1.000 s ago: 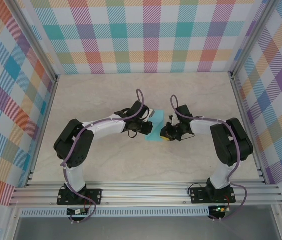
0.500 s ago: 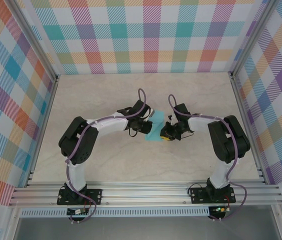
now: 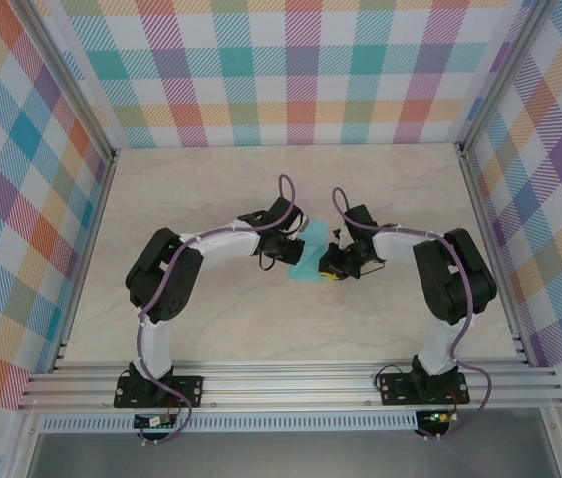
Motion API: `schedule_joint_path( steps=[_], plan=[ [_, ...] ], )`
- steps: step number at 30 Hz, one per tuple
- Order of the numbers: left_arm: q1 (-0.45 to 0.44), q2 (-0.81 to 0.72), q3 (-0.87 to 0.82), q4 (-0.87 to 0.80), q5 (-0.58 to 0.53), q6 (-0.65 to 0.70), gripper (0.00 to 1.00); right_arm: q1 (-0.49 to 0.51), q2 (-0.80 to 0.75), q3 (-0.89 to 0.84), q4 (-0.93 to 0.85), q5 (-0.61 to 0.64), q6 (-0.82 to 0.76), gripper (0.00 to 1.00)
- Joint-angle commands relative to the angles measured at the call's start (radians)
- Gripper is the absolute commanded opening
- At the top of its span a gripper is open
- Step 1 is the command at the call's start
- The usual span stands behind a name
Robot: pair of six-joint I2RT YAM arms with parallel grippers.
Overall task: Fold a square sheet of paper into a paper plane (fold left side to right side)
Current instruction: Fold the triangle a second time at the center of the table.
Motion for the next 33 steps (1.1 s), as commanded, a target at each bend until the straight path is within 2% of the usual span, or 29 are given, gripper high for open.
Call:
schedule_joint_path(
  steps=[1,33],
  plan=[
    [0.015,0.02,0.029,-0.022,-0.012,0.015,0.1,0.014,0.03,0.008,-0.056,0.015,-0.019,0.13],
    [0.015,0.07,0.052,-0.024,-0.034,0.012,0.1,0.017,0.038,0.011,-0.062,0.014,-0.022,0.14]
  ],
)
